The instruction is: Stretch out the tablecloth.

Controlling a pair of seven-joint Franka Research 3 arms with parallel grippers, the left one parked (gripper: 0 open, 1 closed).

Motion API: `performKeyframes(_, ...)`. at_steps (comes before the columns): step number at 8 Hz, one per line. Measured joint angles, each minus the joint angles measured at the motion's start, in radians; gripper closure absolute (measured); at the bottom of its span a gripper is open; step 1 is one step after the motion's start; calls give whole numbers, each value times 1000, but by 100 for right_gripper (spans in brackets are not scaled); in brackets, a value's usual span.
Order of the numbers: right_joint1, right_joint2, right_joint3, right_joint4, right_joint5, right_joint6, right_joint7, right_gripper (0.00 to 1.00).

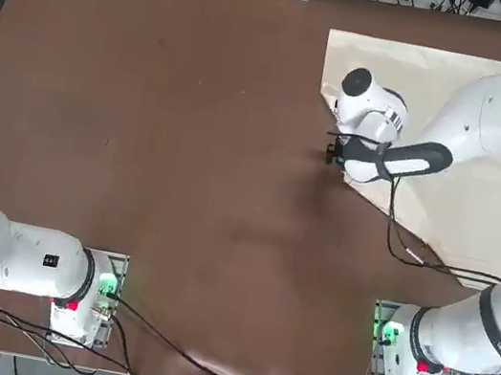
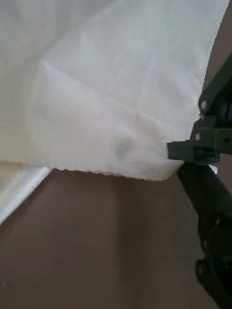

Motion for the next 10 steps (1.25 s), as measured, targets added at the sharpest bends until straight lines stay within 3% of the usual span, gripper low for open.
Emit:
performKeyframes(5, 4, 14, 206, -9, 9, -31, 218, 89)
performKeyframes(10, 114, 17, 236, -17, 10, -44, 371, 89)
